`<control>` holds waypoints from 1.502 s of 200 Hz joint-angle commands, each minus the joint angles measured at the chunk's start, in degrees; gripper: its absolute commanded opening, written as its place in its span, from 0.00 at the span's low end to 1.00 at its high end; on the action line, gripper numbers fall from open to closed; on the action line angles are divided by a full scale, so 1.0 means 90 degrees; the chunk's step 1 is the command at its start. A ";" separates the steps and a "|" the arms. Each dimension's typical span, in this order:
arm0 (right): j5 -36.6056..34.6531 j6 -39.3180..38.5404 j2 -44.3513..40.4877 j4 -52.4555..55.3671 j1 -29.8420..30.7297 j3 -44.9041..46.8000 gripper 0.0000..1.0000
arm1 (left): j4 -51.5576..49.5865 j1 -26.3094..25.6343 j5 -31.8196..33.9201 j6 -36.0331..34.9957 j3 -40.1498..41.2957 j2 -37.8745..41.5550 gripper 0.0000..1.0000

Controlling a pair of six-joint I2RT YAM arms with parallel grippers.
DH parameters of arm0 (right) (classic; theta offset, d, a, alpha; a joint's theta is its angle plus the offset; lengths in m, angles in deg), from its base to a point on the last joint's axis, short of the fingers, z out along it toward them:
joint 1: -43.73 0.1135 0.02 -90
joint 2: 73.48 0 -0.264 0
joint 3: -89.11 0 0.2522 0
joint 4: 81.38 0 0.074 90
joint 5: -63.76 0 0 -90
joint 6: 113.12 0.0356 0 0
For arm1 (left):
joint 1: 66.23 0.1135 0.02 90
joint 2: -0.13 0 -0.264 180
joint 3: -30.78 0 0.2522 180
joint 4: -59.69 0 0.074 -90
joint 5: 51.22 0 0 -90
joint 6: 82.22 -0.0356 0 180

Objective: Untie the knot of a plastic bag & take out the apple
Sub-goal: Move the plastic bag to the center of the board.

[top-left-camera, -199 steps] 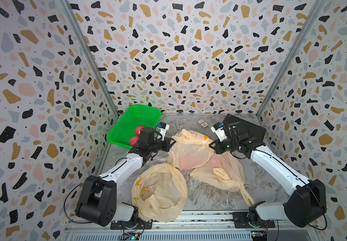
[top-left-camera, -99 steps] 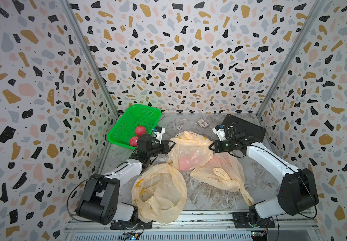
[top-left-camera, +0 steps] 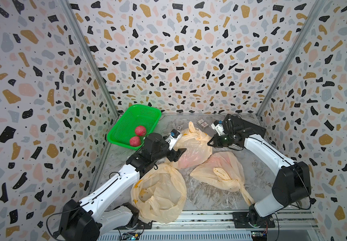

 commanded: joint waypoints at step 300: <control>0.0501 0.0638 -0.0019 -0.0275 -0.0514 0.0824 0.00 | 0.3558 0.2193 -0.1903 0.2860 0.0679 -0.0542 0.00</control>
